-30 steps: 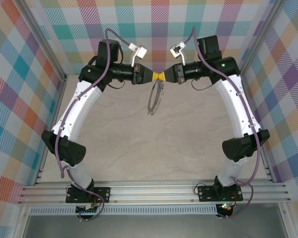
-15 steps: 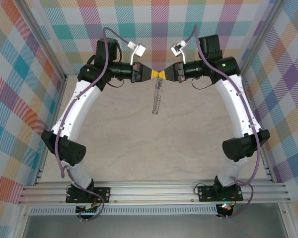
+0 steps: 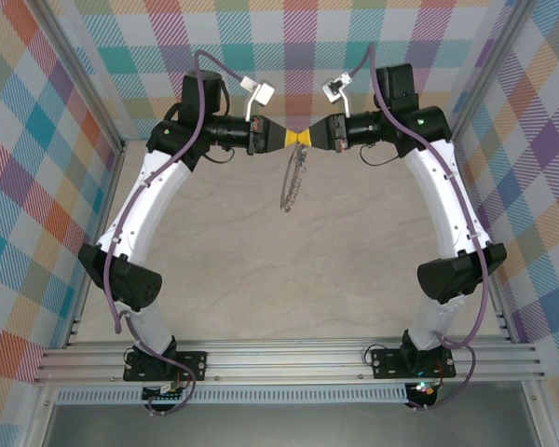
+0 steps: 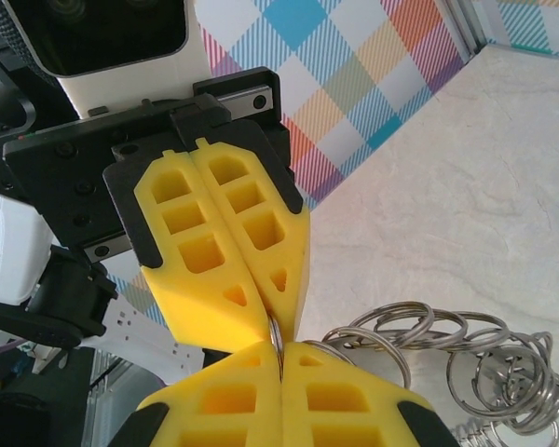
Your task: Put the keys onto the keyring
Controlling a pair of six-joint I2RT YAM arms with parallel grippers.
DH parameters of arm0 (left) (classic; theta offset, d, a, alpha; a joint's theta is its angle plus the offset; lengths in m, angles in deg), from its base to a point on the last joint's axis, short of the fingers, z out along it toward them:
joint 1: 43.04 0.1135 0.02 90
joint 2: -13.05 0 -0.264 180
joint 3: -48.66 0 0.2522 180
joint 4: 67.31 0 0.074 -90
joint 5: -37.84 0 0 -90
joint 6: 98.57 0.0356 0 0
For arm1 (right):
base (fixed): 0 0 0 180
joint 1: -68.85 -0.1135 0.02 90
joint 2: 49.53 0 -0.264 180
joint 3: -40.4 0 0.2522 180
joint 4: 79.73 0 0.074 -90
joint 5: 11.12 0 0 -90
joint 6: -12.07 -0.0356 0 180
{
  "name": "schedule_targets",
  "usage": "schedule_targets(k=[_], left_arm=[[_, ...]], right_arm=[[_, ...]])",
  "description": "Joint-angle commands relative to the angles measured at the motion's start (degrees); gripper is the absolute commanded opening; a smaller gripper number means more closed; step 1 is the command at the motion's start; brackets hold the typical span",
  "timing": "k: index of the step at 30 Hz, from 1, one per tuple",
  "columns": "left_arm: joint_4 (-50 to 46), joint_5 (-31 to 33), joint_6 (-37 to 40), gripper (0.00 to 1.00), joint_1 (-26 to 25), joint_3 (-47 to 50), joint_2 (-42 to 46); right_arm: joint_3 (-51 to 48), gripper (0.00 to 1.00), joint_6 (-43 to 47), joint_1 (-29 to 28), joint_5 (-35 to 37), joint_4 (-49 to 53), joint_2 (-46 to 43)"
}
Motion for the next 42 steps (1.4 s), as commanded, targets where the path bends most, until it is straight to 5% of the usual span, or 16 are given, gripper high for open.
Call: schedule_targets(k=[1, 5, 14, 42], left_arm=[[0.9, 2.8, -0.2, 0.0, -1.9, -1.2, -0.2], [7.4, 8.6, -2.9, 0.0, -1.8, 2.2, 2.1], [22.7, 13.3, -9.6, 0.0, -1.8, 9.5, 6.8], [21.6, 9.7, -9.5, 0.0, -1.8, 4.2, 7.2]], right_arm=[[1.2, 0.11, -0.9, -0.1, -1.1, -4.2, -1.4], [-4.9, 0.38, -6.3, 2.5, -2.3, -11.9, -5.0], [-15.3, 0.49, -12.1, 4.9, -2.1, -20.9, -11.1], [-23.9, 0.52, -20.6, 2.8, 1.1, -33.6, -13.8]])
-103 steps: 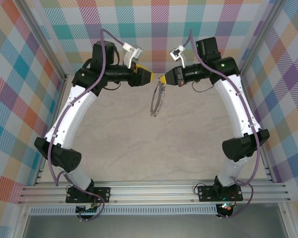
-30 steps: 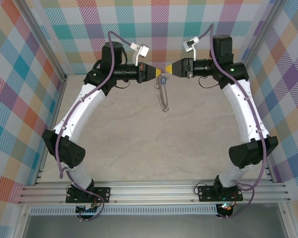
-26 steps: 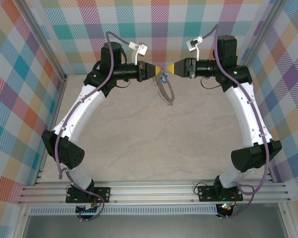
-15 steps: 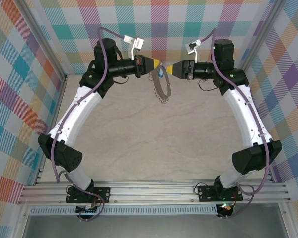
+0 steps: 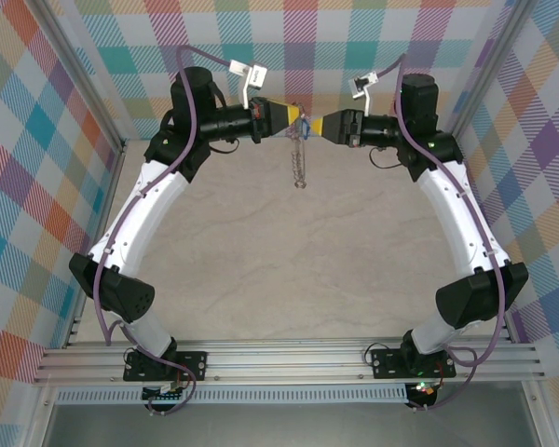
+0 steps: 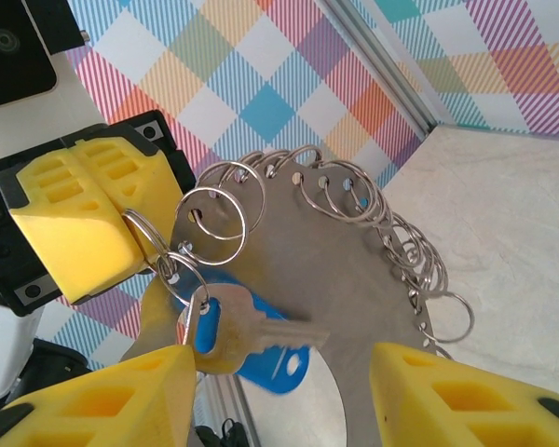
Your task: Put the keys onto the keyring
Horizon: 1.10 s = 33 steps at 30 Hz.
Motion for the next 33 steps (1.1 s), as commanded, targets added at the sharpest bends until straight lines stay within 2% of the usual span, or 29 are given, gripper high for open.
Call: schedule_targets(k=[1, 8, 17, 23, 33], left_arm=[[1.0, -1.7, -0.2, 0.0, -0.3, -2.2, 2.1], [1.3, -2.3, -0.4, 0.0, -0.2, -2.3, 2.1], [1.9, -1.2, -0.7, 0.0, -0.2, -2.2, 2.0], [3.8, -0.6, -1.8, 0.0, -0.3, -1.7, 2.0], [6.9, 0.1, -3.6, 0.0, -0.3, 0.2, 2.6]], right_arm=[[-0.2, 0.52, -1.2, -1.7, -1.2, -3.0, -1.9], [0.5, 0.48, -1.7, -3.3, -0.5, -3.9, 0.0], [0.9, 0.14, -0.4, -3.3, -0.9, -2.4, 0.0], [0.7, 0.0, 0.5, -3.3, -1.5, -1.4, -0.4], [1.3, 0.0, 0.3, -4.8, -2.9, -1.6, 0.8]])
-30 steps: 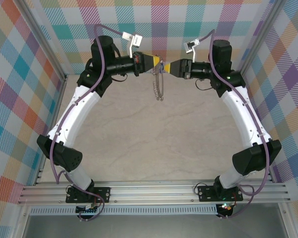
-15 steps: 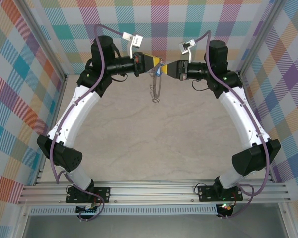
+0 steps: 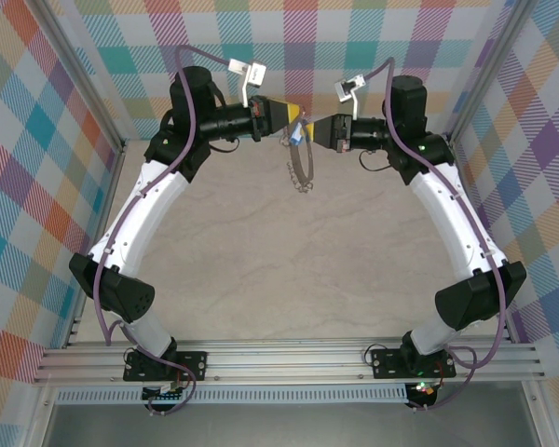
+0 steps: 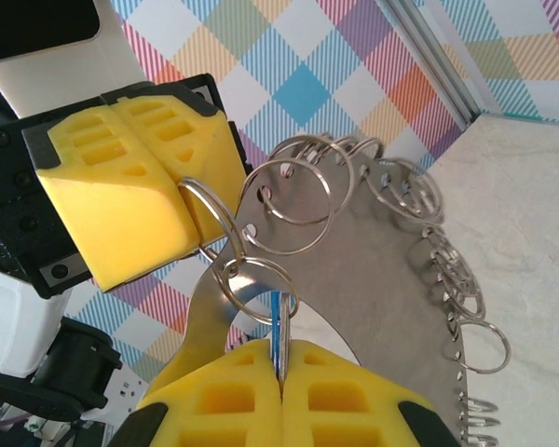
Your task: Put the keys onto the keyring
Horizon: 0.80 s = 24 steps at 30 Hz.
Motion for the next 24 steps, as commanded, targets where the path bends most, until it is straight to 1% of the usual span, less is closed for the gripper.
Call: schedule_targets(k=[1, 5, 10, 11, 12, 15, 17, 24], left_arm=[[5.5, 0.3, -1.3, 0.0, -0.3, 0.4, 2.7], [6.4, 0.5, -1.7, 0.0, -0.4, 1.5, 3.0], [7.4, 0.7, -2.1, 0.0, -0.7, 2.5, 3.0], [7.8, 0.7, -2.2, 0.0, -0.7, 2.6, 3.0], [8.0, 0.8, -2.3, 0.0, -0.7, 2.8, 3.0], [8.6, 1.3, -2.5, 0.0, -0.7, 3.0, 2.9], [9.2, 1.4, -2.7, 0.0, -0.7, 3.1, 2.9], [12.4, 1.3, -5.0, 0.0, -0.7, 3.1, 2.4]], right_arm=[[1.7, 0.0, 0.7, -1.4, -2.3, 0.0, 1.1], [3.3, 0.0, 1.2, -2.5, -2.7, 0.9, 2.6], [4.4, 0.01, 1.7, -2.6, -2.4, 2.2, 3.4], [4.7, 0.12, 2.1, -2.5, -2.2, 2.8, 3.5], [4.9, 0.19, 2.4, -2.6, -1.9, 3.4, 3.3], [4.6, 0.32, 3.8, -2.1, -1.2, 5.2, 2.3], [3.2, 0.36, 4.3, -1.1, -0.7, 5.8, 0.9], [-1.1, 0.45, 3.8, 3.6, -0.1, 5.1, -5.3]])
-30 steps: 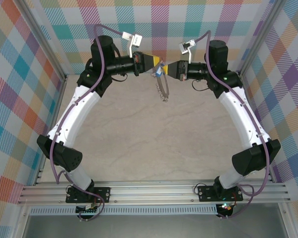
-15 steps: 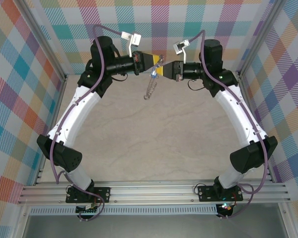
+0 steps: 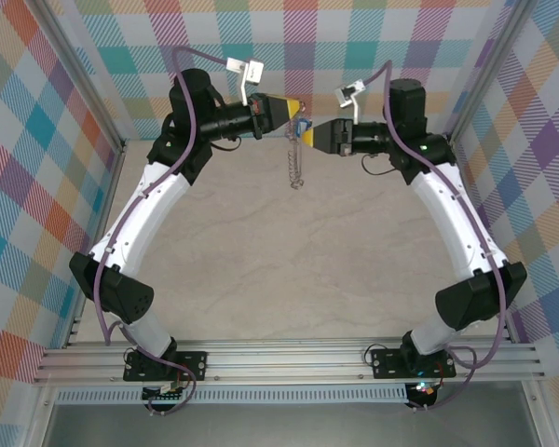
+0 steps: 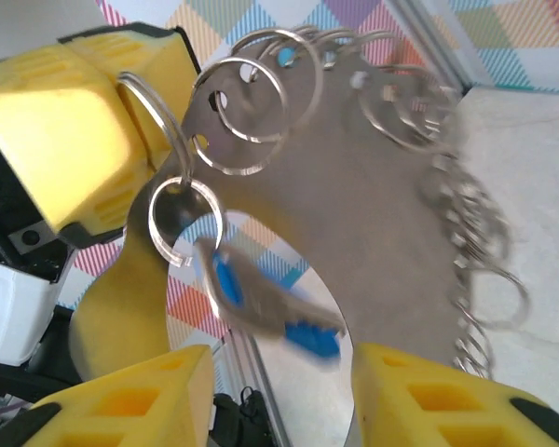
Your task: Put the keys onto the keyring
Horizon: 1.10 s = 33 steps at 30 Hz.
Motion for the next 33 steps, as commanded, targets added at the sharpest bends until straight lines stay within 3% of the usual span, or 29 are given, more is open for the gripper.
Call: schedule_targets(k=[1, 7, 19, 33], left_arm=[[6.1, 0.0, -2.2, 0.0, -0.4, 0.1, 1.8], [12.1, -0.1, -6.4, 0.0, -0.4, 1.7, 2.0], [25.1, 2.1, -15.8, 0.0, -0.4, 3.1, 1.4], [29.1, 4.7, -20.3, 0.0, -0.6, 3.6, 0.7]], right_arm=[[-0.6, 0.45, 0.8, 2.2, 0.2, -0.3, -4.9], [1.4, 0.46, -4.1, 3.6, 0.4, -6.2, -5.4], [9.3, 0.41, -16.2, 3.6, 0.6, -22.1, 2.1], [13.6, 0.32, -23.8, 2.1, 1.3, -32.1, 7.2]])
